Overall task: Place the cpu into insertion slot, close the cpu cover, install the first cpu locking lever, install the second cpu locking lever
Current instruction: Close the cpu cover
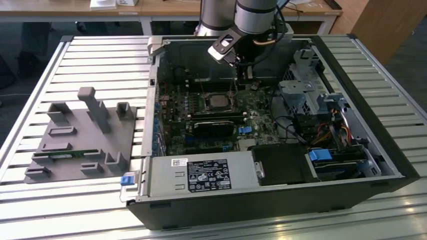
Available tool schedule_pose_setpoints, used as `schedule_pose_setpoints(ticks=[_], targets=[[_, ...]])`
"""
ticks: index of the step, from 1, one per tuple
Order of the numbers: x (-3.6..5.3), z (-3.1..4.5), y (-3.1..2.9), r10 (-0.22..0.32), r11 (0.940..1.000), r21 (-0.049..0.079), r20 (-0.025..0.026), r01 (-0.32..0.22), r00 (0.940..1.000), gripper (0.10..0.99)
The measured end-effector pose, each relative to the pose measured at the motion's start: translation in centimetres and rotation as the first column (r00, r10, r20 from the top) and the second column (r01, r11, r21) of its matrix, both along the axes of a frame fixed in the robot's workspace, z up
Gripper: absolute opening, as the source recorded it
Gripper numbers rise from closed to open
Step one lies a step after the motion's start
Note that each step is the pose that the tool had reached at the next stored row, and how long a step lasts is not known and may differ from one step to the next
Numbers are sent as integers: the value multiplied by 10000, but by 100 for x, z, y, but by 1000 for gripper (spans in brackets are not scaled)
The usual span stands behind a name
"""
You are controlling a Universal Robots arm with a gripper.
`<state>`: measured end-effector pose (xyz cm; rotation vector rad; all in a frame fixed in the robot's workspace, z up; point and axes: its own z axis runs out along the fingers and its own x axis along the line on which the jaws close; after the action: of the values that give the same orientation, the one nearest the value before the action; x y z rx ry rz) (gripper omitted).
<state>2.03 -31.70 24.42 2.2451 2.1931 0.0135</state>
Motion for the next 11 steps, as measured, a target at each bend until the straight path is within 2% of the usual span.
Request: schedule_pose_setpoints(ticks=[11], targets=[[-125,-4,1,0,10000,2,1,0,10000,106]])
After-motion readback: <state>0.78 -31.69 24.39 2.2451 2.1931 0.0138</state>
